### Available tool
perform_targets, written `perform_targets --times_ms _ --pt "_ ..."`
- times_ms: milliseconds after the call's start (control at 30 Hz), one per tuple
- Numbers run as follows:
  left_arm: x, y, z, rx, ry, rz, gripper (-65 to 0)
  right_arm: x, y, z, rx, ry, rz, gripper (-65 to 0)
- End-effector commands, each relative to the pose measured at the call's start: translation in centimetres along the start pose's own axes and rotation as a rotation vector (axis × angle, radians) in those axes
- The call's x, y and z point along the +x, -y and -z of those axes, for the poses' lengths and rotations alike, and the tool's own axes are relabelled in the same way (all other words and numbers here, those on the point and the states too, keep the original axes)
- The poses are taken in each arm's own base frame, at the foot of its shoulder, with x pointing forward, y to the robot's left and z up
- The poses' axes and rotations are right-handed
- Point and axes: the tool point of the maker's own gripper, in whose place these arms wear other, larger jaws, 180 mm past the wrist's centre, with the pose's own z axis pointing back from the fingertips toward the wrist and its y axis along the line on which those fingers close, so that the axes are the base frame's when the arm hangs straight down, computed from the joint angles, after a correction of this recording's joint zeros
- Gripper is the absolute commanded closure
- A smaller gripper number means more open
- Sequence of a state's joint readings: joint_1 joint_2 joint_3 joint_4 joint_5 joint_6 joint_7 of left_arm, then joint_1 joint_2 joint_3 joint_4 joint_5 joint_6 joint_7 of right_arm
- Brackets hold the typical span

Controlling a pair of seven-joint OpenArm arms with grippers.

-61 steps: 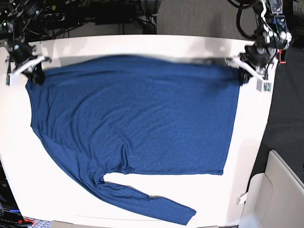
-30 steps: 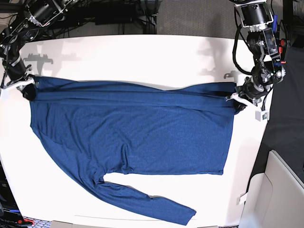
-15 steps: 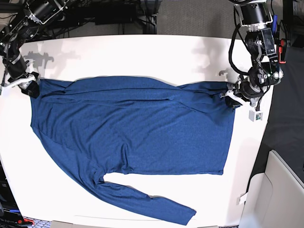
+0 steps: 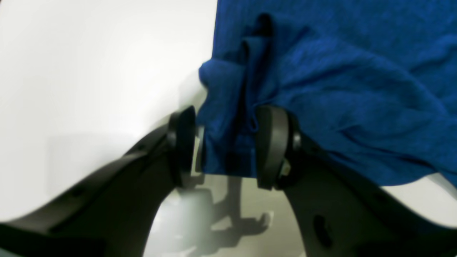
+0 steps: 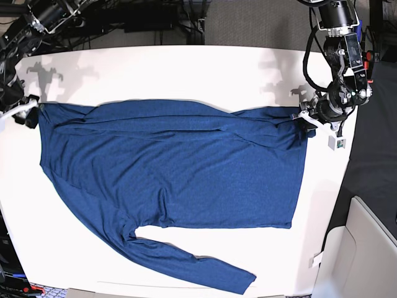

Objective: Fold the T-shirt properly
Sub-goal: 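Drag the shirt by its shoulders with both grippers to straighten it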

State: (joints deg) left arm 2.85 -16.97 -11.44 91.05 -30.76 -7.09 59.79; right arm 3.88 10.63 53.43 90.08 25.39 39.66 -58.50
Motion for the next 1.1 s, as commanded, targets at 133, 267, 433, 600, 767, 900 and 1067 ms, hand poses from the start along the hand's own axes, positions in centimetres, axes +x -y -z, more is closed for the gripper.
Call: perform_targets --times_ms 133,267,433,600,767,900,1067 --pt "0.6 -0.5 0.7 -0.002 0.0 -0.02 -26.7 2.1 -0.2 1.0 -0.016 0.009 -0.072 -24.0" --pt "0.2 -0.6 0.9 -0.003 -0.01 -0.028 -26.7 1.5 -0.3 2.1 -0.004 -0.014 -0.044 -24.0" --pt "0.2 -0.5 0.9 -0.004 -0.011 -0.025 -26.7 0.0 0.1 3.1 -0.015 -0.076 -0.03 -24.1" --pt "0.2 -0.5 0.9 -0.004 -0.013 -0.025 -26.6 -0.9 -0.4 3.5 -0.004 -0.108 -0.034 -24.1" --pt "-0.6 -0.4 0.9 -0.007 -0.055 -0.022 -23.1 -3.2 -3.5 5.0 0.081 -0.218 -0.099 -19.9" --pt "-0.5 -0.1 0.9 -0.014 -0.094 -0.02 -11.2 -4.8 -4.1 4.9 0.092 -0.293 -0.098 -5.0" --pt "-1.5 -0.4 0.6 -0.007 -0.153 -0.015 0.0 -6.4 -3.7 3.8 0.086 -0.341 -0.106 -3.0"
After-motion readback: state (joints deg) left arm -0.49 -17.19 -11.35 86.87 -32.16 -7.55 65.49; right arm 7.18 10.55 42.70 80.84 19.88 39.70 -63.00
